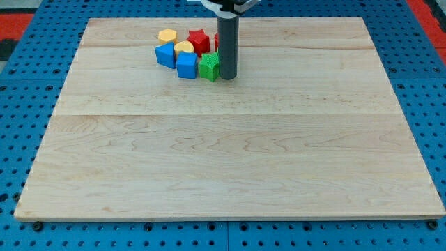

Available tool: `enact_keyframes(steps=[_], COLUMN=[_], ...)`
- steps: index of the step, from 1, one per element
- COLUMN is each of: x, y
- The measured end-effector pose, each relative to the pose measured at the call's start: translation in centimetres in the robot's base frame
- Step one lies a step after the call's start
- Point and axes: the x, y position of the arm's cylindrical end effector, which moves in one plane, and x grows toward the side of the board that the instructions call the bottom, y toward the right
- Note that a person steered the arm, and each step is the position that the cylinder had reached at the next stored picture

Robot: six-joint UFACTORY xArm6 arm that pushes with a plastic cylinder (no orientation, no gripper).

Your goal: Push the green circle above the green star

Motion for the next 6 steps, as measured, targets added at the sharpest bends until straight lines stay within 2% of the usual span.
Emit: enact_keyframes(steps=[1,2,4,5,6], x=[-0.2,-2.6,-5.1,-5.5,-5.5], y=[0.9,4.2,1.9,-3.2,-0.8])
